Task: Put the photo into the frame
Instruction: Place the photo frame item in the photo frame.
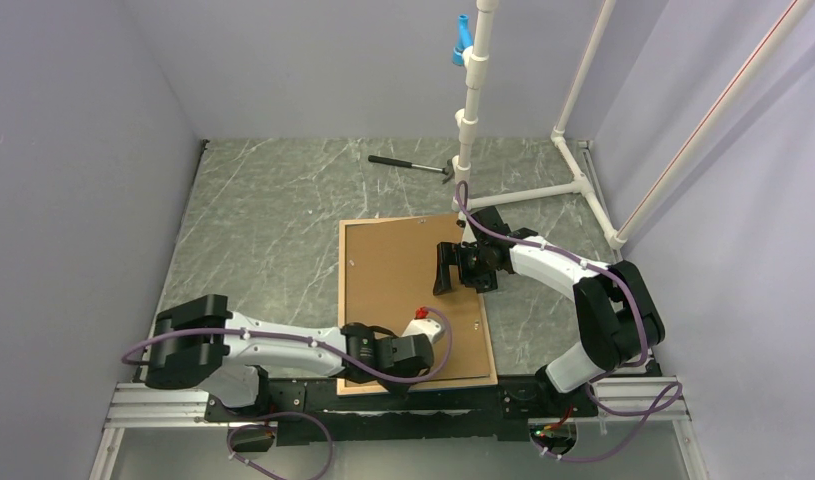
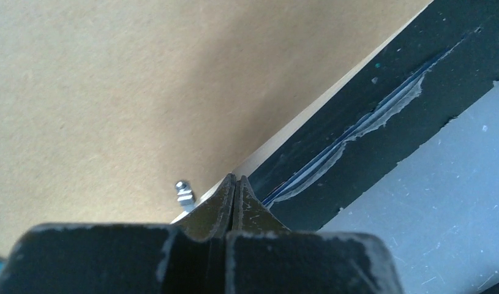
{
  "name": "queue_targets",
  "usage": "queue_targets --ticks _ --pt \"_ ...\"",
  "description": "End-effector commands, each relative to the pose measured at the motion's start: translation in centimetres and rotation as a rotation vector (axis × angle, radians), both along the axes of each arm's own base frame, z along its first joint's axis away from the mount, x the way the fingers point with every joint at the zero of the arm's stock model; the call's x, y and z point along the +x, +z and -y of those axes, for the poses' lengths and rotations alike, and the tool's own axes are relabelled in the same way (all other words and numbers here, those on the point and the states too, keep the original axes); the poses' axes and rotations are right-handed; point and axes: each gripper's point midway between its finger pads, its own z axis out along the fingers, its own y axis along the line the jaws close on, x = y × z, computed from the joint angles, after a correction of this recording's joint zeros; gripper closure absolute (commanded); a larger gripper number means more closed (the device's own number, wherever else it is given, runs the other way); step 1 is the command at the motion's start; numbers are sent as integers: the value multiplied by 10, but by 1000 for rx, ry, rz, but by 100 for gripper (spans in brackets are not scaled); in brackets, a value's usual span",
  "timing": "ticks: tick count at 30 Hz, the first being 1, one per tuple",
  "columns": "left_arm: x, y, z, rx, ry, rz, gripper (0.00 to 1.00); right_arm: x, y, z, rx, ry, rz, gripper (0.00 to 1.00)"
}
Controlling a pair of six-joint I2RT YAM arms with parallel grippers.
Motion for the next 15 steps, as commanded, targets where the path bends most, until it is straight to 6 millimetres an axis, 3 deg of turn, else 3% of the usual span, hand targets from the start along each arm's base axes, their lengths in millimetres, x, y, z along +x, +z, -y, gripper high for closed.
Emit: queue_targets --ticks 1,15 --pt "11 11 -13 -33 95 49 100 8 22 -11 61 19 55 0" --pt "25 3 -52 34 208 84 100 7 19 -9 50 22 47 0"
